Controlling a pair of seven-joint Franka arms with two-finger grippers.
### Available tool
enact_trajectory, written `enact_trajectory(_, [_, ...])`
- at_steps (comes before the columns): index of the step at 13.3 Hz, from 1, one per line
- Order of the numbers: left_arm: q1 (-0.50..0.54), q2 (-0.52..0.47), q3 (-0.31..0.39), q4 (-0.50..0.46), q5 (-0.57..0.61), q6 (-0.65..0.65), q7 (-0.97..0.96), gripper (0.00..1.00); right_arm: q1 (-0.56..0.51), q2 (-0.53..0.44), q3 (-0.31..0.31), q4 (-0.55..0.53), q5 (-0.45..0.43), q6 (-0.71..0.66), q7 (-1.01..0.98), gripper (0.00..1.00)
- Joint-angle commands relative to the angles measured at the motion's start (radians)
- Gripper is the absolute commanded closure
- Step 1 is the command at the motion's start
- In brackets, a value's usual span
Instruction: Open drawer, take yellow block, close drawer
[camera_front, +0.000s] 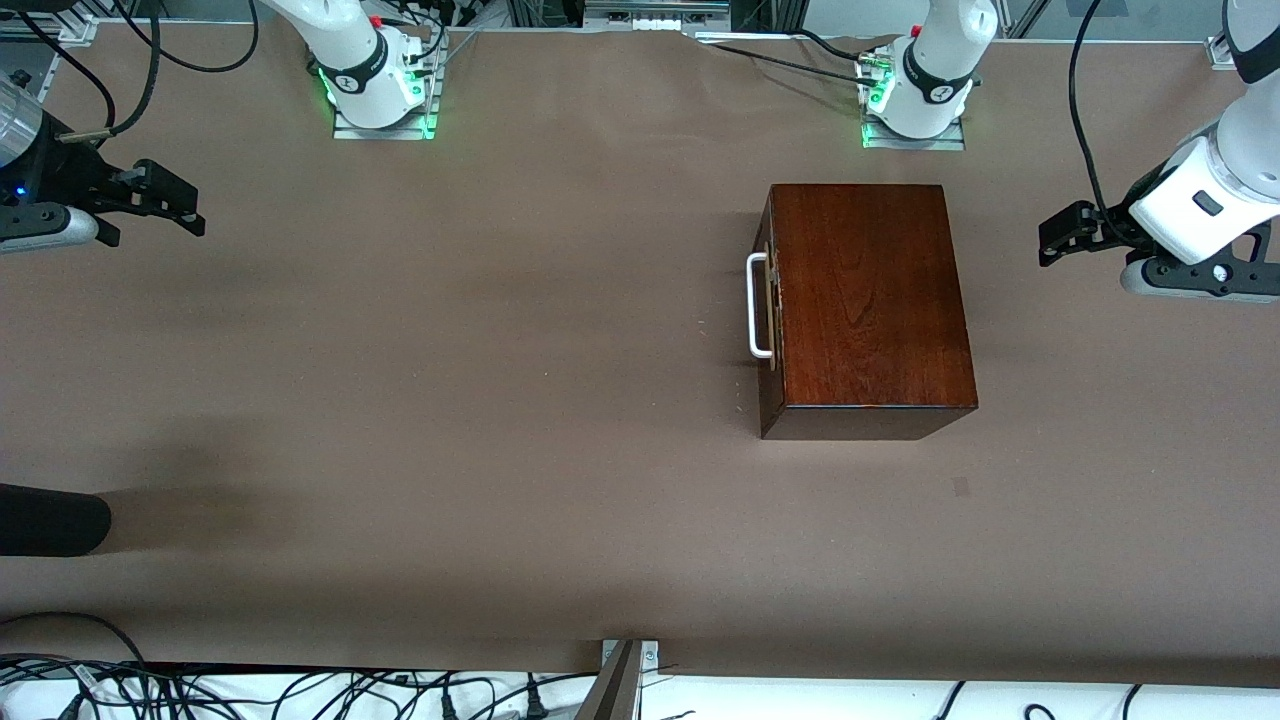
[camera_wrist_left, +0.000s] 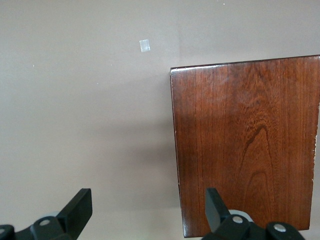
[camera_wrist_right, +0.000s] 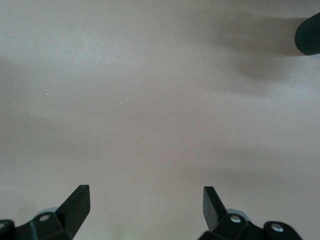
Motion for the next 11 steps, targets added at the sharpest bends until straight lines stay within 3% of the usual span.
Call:
enact_trajectory(1, [-0.005, 0.020, 0.004, 0.042, 0.010, -0.026, 0.016, 0.00, -0.002, 0.002, -0.001, 0.018, 0.015, -0.018, -0.004, 0.00])
enact_trajectory(11, [-0.002, 0.020, 0.004, 0.042, 0.011, -0.046, 0.013, 0.00, -0.002, 0.004, -0.001, 0.020, 0.017, -0.016, -0.004, 0.00])
